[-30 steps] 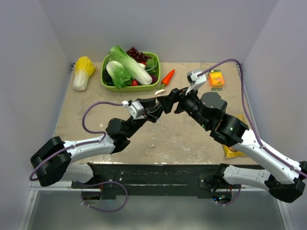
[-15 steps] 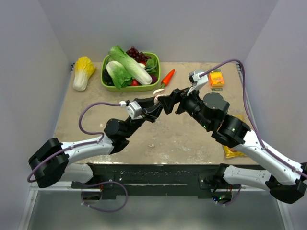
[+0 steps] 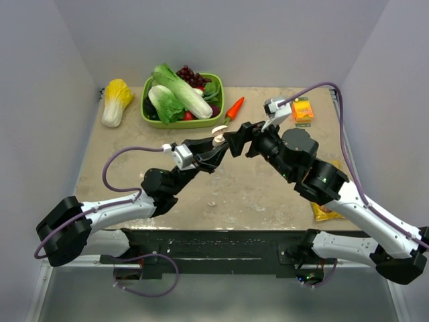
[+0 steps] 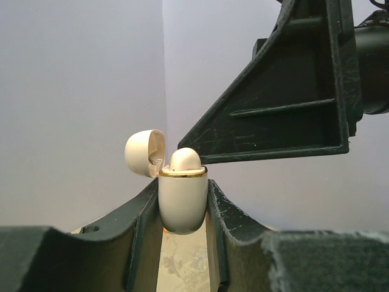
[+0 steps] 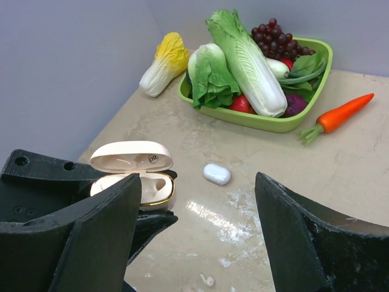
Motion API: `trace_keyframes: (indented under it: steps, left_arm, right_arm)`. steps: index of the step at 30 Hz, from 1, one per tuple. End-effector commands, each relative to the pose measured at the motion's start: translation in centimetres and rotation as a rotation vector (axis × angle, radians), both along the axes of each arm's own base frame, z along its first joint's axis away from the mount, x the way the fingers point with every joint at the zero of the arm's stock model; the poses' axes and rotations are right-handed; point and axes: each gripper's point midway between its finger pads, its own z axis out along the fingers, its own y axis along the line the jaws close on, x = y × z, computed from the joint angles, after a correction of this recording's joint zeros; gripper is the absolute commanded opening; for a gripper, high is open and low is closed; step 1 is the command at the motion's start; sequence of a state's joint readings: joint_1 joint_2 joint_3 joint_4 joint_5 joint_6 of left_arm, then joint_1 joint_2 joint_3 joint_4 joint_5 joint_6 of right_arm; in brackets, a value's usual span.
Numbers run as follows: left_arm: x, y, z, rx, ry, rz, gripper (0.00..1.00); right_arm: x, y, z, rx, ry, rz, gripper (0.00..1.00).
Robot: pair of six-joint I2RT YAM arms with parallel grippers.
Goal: Insert the wireless bluetooth earbuds into the charging case
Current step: Place the earbud in the charging case, then pick up the earbud from the center of the board.
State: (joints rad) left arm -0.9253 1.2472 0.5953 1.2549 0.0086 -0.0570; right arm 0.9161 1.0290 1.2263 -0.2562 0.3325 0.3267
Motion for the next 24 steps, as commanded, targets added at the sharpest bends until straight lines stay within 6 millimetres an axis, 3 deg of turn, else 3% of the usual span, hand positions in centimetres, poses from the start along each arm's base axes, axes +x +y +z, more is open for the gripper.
trace_keyframes:
  steps: [1,5,7,9,10,12,13,15,16,18,20,22,23,24]
  left_arm:
    - [-1.8,1.6,3.8,-0.112,-0.111,-0.011,0.0]
    - [-1.6,2.2,3.8,-0.113,-0.102,0.014,0.0]
    - [-1.6,3.5,3.9,-0.129,-0.091,0.052,0.0]
    - [-1.4,4.4,2.8,-0.119,-0.066,0.086,0.0]
    - [-1.9,5.5,3.5,-0.145,-0.077,0.096,0.0]
    - [-2.2,6.4,2.7,-0.142,-0.06,0.104,0.0]
    - [-3.0,7.4,3.5,-0.169,-0.076,0.103,0.0]
    - [-3.9,7.9,2.8,-0.159,-0.074,0.081,0.0]
    - [-5.0,8.9,3.7,-0.183,-0.102,0.066,0.0]
    - [-6.1,9.0,2.8,-0.157,-0.097,0.022,0.0]
    - [-7.8,9.8,3.2,-0.174,-0.123,-0.025,0.0]
    - [-9.4,10.4,3.3,-0.165,-0.145,-0.073,0.0]
    - [-9.4,10.2,2.6,-0.147,-0.114,-0.087,0.0]
    - [-9.7,10.4,1.9,-0.14,-0.108,-0.094,0.0]
  right_arm:
    - [0.3,-0.5,0.8,0.0,-0.024,-0.024,0.79]
    - [-0.2,-2.2,2.1,0.054,-0.064,-0.069,0.78]
    - [-0.6,-4.2,2.3,0.078,-0.091,-0.118,0.78]
    - [-0.8,-5.3,1.8,0.079,-0.104,-0.148,0.78]
    - [-0.6,-5.5,1.3,0.068,-0.098,-0.16,0.78]
    - [-0.3,-5.0,-1.1,0.02,-0.062,-0.157,0.78]
    - [-0.4,-4.3,-2.2,0.008,-0.045,-0.128,0.78]
    - [-0.3,-2.6,-5.4,-0.034,0.001,-0.078,0.77]
    - [0.1,-1.4,-7.6,-0.072,0.033,-0.048,0.76]
    - [-0.6,0.9,-11.3,-0.124,0.091,0.065,0.72]
    - [-1.4,3.4,-15.8,-0.188,0.173,0.177,0.64]
    - [-2.6,5.1,-18.5,-0.231,0.204,0.263,0.6]
    - [-2.8,5.8,-21.1,-0.29,0.235,0.283,0.6]
    - [-3.2,6.3,-22.2,-0.317,0.248,0.296,0.59]
